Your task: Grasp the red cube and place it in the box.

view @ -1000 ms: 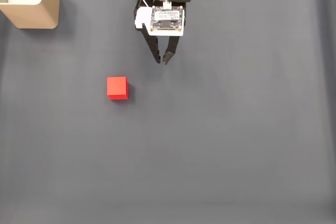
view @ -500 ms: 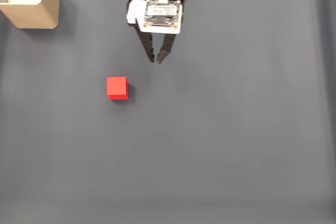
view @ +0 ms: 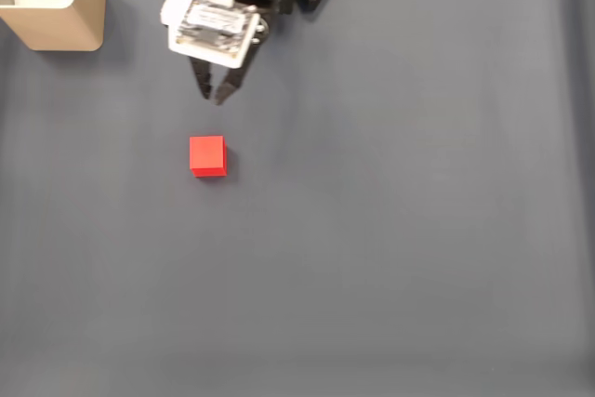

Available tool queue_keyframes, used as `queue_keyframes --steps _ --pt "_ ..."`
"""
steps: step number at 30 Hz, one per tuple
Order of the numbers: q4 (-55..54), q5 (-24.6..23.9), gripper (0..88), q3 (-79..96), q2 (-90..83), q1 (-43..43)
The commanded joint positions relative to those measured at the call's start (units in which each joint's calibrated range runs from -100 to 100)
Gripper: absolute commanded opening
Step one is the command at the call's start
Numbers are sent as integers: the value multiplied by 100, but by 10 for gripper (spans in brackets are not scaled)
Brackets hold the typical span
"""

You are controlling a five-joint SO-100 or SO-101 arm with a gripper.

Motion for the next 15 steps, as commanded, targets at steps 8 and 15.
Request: queue_keyframes --steps 8,15 --pt "95 513 12 -446 329 879" --pt "103 874 39 -637 554 992"
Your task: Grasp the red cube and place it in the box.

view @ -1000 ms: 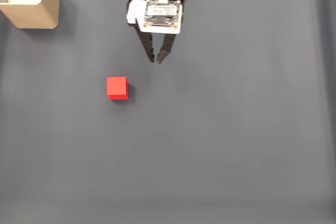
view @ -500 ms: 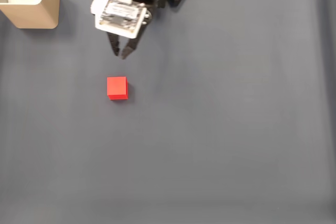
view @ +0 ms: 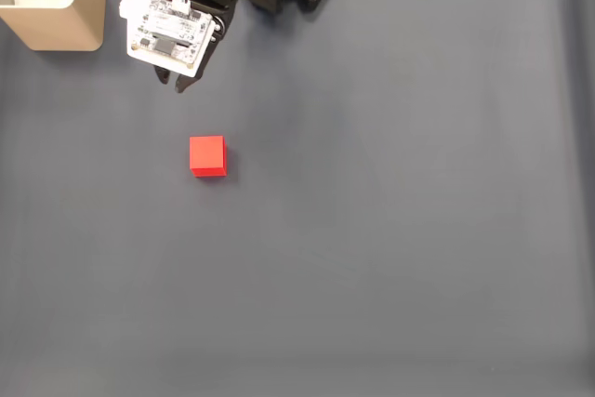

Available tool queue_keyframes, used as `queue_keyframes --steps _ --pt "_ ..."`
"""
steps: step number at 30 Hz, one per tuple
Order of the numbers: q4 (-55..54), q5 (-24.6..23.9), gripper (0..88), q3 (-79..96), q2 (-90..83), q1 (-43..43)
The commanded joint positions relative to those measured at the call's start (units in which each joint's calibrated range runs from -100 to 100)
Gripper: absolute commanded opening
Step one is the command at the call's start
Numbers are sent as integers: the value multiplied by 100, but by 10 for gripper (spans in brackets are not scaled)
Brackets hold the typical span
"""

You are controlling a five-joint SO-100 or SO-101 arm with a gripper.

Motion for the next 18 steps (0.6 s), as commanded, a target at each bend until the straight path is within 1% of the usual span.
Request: queue_keyframes --steps 1,8,18 --pt "23 190 43 -339 68 87" --pt "64 518 86 -439 276 236" --pt "-419 620 185 -494 562 378"
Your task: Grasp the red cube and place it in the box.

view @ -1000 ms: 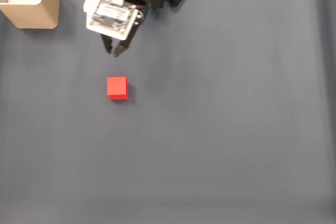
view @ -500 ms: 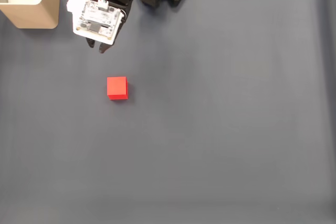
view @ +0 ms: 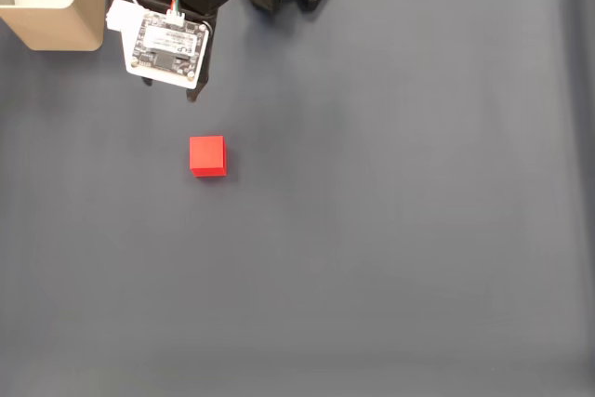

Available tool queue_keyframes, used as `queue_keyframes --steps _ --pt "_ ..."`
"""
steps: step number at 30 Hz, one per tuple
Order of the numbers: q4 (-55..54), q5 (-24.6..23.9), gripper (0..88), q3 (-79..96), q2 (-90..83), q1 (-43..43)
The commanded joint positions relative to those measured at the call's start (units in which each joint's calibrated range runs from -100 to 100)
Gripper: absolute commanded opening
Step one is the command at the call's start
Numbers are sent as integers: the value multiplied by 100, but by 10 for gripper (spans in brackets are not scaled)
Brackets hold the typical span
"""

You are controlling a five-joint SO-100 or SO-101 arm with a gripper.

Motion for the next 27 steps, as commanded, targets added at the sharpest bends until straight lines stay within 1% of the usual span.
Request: queue_keyframes --steps 1,4,11,20,27 --pt "-230 59 190 -313 76 81" --pt "-361 107 208 -313 180 109" --pt "-730 205 281 -322 387 294" --pt "-754 400 305 -487 310 550" --pt "-656 440 344 -487 206 493"
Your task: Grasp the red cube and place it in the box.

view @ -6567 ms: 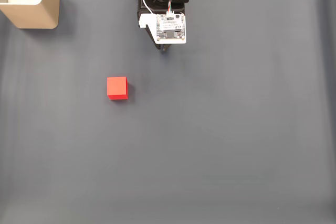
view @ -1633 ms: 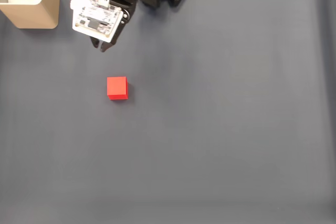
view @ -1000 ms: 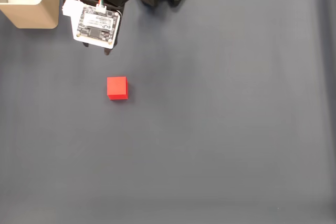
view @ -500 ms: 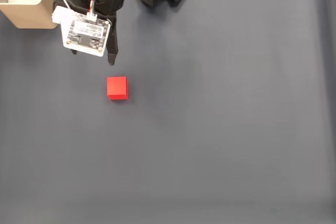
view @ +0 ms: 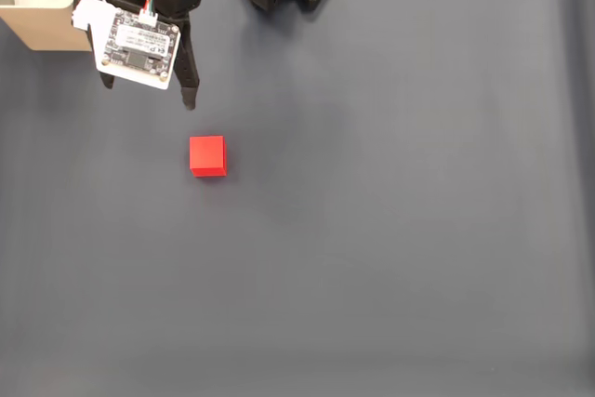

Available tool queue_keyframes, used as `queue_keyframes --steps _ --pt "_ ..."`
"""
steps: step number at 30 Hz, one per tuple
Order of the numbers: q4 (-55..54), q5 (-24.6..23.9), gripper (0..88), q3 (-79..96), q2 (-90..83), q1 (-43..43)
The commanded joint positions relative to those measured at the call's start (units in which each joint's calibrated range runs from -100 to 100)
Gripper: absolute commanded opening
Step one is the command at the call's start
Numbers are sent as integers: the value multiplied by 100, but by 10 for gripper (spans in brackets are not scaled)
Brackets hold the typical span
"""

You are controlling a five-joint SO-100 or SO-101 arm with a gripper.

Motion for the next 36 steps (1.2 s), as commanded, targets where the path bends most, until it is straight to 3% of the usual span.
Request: queue_keyframes --steps 1,10,24,36 --pt "61 24 350 -297 -185 -55" --pt "512 -156 399 -279 -237 -431" --pt "701 -957 429 -361 187 -914" --pt "430 -1006 432 -488 690 -1028"
